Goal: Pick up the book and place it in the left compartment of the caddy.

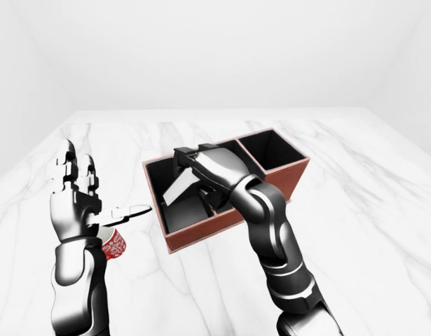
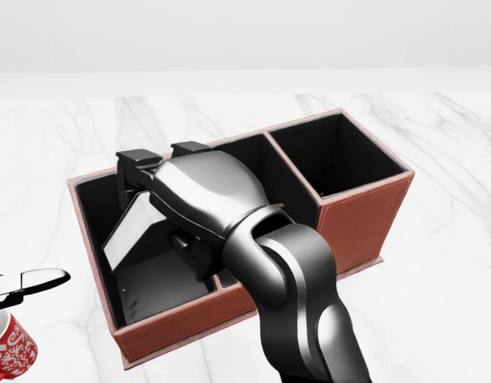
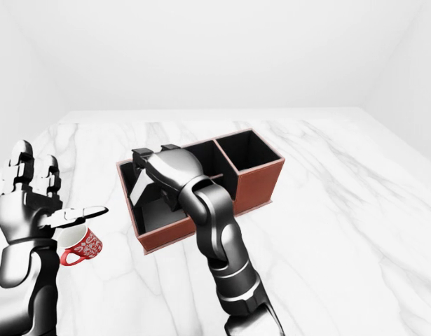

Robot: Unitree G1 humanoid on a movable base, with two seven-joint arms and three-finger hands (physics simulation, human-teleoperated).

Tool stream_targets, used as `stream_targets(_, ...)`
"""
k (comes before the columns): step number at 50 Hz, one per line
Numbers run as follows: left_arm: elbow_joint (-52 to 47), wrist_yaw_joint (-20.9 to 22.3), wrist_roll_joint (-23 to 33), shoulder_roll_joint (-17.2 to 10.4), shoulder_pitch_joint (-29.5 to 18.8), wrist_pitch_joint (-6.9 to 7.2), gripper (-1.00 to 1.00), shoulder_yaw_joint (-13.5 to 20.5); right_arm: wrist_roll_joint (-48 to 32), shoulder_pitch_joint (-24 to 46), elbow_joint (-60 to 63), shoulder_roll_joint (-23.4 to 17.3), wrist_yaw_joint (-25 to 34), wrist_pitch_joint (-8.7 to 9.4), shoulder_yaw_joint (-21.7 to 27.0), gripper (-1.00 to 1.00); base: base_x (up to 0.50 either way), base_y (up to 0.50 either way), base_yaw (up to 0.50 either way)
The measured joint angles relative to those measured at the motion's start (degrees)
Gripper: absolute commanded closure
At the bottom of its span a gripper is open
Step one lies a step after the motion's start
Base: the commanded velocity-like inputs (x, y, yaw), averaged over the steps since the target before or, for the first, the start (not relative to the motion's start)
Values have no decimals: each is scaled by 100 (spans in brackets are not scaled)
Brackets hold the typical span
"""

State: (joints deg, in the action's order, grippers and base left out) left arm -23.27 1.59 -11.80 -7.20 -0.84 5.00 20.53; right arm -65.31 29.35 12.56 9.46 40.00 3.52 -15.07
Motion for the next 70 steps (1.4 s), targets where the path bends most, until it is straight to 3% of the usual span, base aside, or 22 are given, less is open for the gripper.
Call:
stream_targets(29,130,78,-117,20,163,0,-100,175,-488,414,-879,221,0,-626,-24,100,0,0,0)
stream_targets(42,149,101,-160,36,218,0,-100,213,-640,484,-1089,295,0,-819,-36,100,0,0,0)
stream_targets(70,180,152,-219,62,301,0,-100,291,-1049,512,-1292,315,0,-852,-18,100,0,0,0)
